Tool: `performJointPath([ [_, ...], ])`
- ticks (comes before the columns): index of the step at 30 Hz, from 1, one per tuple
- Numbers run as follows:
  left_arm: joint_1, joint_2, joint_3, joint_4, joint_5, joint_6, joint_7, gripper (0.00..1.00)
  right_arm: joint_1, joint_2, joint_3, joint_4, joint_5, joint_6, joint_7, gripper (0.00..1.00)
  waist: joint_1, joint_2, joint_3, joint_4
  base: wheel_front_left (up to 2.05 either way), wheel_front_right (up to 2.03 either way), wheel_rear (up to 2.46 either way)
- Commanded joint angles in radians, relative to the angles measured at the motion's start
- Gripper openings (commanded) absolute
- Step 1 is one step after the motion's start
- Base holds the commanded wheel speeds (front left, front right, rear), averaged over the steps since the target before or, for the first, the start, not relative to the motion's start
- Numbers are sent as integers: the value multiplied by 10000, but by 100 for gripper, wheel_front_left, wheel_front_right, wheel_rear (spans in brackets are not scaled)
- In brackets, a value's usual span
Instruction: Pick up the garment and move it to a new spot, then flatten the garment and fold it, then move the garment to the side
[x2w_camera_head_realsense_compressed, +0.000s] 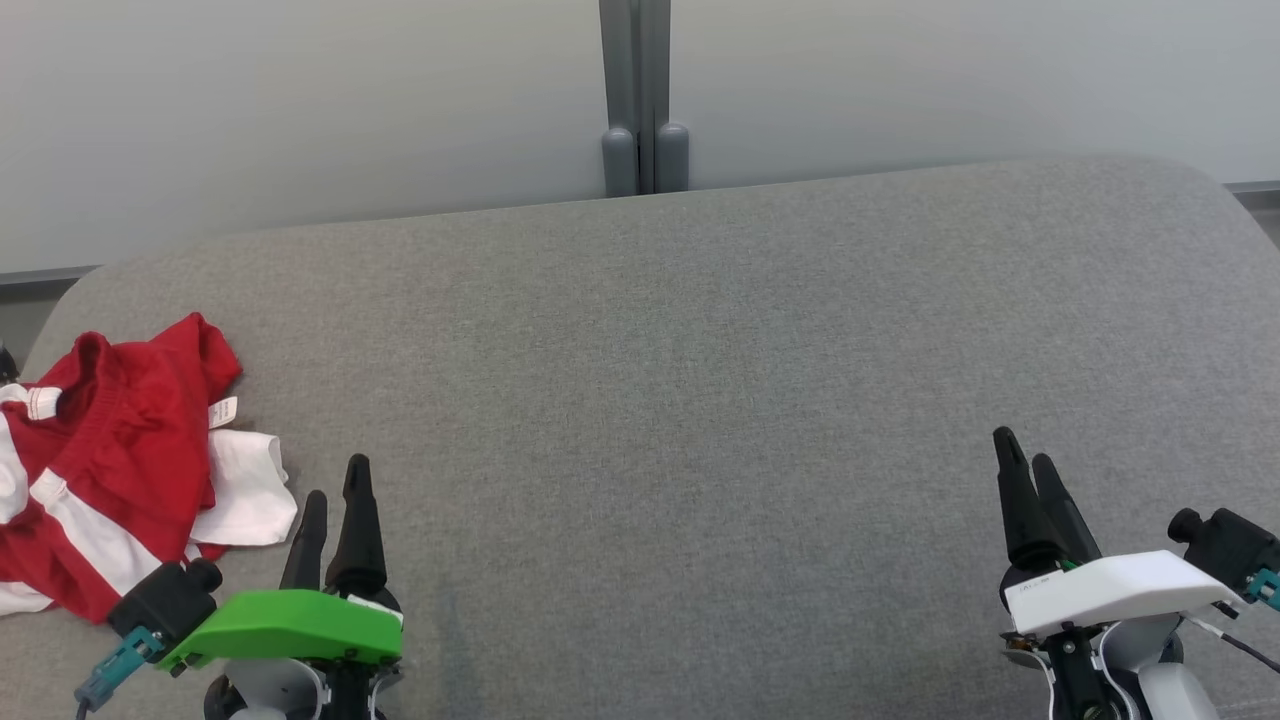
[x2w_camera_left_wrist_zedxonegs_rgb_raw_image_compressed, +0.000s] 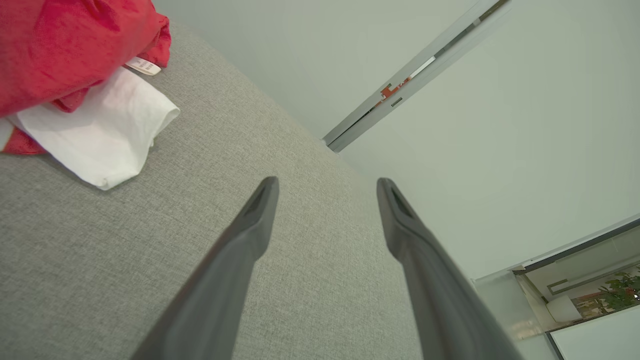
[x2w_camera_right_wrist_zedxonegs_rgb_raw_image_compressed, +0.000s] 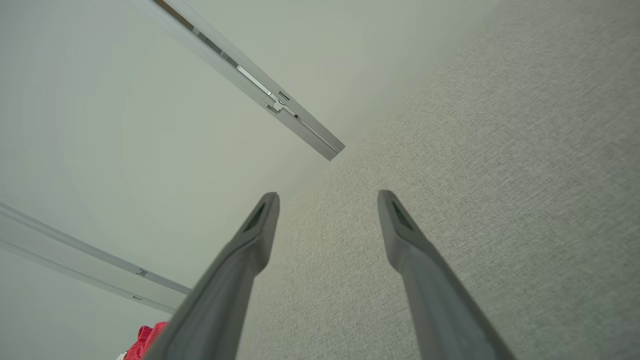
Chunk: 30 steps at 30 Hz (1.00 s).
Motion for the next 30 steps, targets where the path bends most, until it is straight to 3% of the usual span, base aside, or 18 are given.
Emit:
performJointPath([
  [1,22,72,-64,-143,516,53,-101,100,28,-56,31,-169,-432,3,-124,100,0,0,-2,-5,0,0,0],
  [15,179,91,-431,-49,2917,224,-524,100,81,-71,199,-216,-2778,4,-543,100,0,0,7,-25,0,0,0],
  [30,285,113,-590,251,4603,393,-915,100,110,-84,265,-185,-4682,4,-949,100,0,0,-4,-18,0,0,0],
])
